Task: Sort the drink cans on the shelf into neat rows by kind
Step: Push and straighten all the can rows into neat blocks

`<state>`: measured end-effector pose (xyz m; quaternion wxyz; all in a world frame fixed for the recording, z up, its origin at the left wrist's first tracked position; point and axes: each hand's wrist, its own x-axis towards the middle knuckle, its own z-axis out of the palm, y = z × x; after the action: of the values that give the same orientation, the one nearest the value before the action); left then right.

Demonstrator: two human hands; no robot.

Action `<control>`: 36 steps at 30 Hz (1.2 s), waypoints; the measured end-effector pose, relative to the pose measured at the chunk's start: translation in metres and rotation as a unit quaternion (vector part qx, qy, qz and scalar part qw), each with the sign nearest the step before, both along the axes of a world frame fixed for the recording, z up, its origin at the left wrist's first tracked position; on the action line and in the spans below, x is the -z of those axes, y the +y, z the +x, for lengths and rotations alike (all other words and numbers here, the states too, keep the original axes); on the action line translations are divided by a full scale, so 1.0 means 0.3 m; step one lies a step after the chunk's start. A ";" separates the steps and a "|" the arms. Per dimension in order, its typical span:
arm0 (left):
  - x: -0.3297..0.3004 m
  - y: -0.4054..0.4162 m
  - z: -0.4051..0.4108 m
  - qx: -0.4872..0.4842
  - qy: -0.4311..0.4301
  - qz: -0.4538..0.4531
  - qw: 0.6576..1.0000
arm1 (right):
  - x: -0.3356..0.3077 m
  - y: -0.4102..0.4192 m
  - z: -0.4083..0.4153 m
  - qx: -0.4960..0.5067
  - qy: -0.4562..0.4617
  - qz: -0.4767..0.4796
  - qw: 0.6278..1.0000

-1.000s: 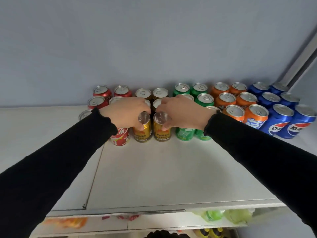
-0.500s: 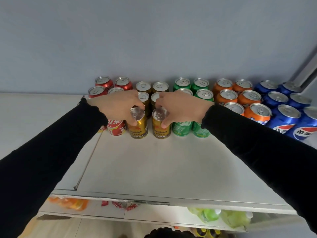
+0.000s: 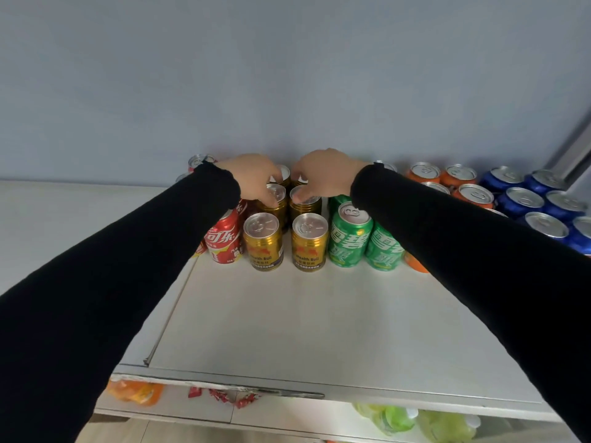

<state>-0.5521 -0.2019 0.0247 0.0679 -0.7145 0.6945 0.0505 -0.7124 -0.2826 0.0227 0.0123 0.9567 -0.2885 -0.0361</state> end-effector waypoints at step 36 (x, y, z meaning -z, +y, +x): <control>-0.064 -0.145 0.128 -0.024 0.050 -0.029 0.998 | -0.050 -0.192 -0.020 0.080 -0.113 0.033 0.990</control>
<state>-0.5136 -0.2453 0.0439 0.0111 -0.7293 0.6807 0.0677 -0.7184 -0.3402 0.0376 -0.0550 0.9282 -0.3628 0.0615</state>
